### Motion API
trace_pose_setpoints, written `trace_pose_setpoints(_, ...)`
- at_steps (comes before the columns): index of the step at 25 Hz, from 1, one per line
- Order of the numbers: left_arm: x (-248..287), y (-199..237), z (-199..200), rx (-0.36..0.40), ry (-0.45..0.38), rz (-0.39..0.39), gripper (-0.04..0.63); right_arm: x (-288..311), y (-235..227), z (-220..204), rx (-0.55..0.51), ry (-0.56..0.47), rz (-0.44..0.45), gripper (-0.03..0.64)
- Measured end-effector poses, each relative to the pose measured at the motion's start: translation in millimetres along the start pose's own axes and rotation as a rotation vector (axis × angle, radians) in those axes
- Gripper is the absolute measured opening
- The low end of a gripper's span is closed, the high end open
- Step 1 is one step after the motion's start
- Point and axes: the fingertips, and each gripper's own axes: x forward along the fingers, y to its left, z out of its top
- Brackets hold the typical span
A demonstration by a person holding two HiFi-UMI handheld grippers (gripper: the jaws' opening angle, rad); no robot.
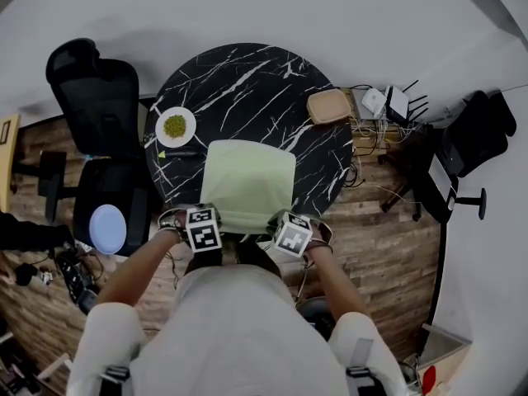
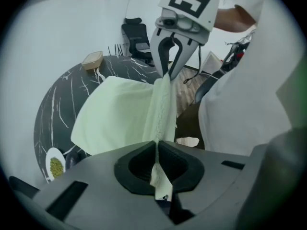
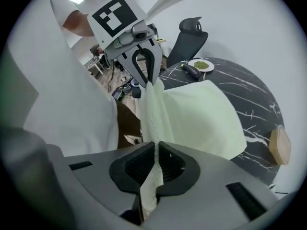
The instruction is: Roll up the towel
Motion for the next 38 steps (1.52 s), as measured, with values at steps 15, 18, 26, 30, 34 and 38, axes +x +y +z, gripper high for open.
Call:
trace_pose_setpoints(15,-5,130,27,0.093,-0.001,0.506,0.014,-10,-132,29,-0.127,0.043,-0.509,0.012)
trace_pose_setpoints(18,-1,131,27,0.074,-0.011,0.519,0.015,-7,-136,27,-0.107,0.016,-0.541,0.026)
trace_pose_setpoints(26,-2,133,24,0.010,-0.045,0.514,0.264,-9,-138,20,-0.077,-0.009,-0.564,0.166)
trace_pose_setpoints(30,3,128,18,0.011,-0.032,0.497,0.267,0,-129,15,-0.072,0.004,-0.533,0.170)
trace_pose_setpoints(34,9,107,16,-0.009,-0.046,0.454,0.267,15,-104,9,-0.064,0.011,-0.469,0.170)
trace_pose_setpoints(38,28,74,3,0.000,-0.023,0.389,0.267,36,-73,-2,-0.061,0.023,-0.395,0.170)
